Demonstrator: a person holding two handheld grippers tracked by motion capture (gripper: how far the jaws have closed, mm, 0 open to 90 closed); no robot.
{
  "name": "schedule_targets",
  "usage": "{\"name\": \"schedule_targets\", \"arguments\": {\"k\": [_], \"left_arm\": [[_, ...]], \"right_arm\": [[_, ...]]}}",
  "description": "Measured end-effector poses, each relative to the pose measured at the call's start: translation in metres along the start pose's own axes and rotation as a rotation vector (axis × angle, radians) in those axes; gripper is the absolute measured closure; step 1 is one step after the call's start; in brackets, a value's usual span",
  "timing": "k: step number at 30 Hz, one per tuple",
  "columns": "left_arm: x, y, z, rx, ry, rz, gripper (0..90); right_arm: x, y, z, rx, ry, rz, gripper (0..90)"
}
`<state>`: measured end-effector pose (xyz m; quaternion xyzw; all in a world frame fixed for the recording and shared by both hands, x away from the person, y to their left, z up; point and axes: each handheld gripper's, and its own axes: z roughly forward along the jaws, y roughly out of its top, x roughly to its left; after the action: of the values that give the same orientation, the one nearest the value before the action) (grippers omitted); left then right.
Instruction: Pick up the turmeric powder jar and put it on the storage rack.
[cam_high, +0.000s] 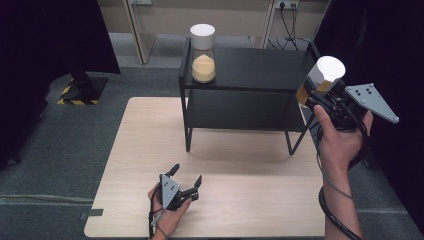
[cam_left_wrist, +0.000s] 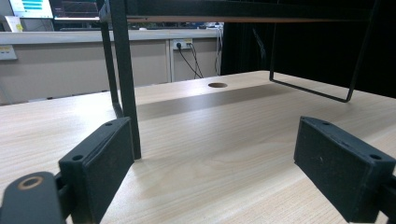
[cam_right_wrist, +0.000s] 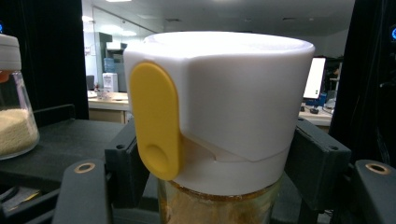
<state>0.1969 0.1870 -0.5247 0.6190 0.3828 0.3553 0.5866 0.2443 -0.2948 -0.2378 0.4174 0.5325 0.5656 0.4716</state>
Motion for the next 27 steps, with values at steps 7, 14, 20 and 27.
{"name": "schedule_targets", "arguments": {"k": [7, 14, 20, 27], "left_arm": [[0.000, 0.000, 0.000, -0.001, -0.001, 0.001, 11.6], [0.000, 0.000, 0.000, -0.001, -0.002, 0.002, 11.5], [0.000, 0.000, 0.000, -0.002, -0.002, 0.001, 11.5], [0.000, -0.001, 0.000, -0.005, -0.003, 0.006, 11.5]], "right_arm": [[0.000, 0.011, 0.013, 0.013, -0.006, 0.006, 30.7], [0.000, 0.022, 0.027, 0.027, -0.017, 0.000, 30.7], [-0.001, 0.030, 0.042, 0.048, -0.028, -0.001, 30.7], [-0.004, 0.035, 0.060, 0.071, -0.049, 0.006, 30.7]]}}
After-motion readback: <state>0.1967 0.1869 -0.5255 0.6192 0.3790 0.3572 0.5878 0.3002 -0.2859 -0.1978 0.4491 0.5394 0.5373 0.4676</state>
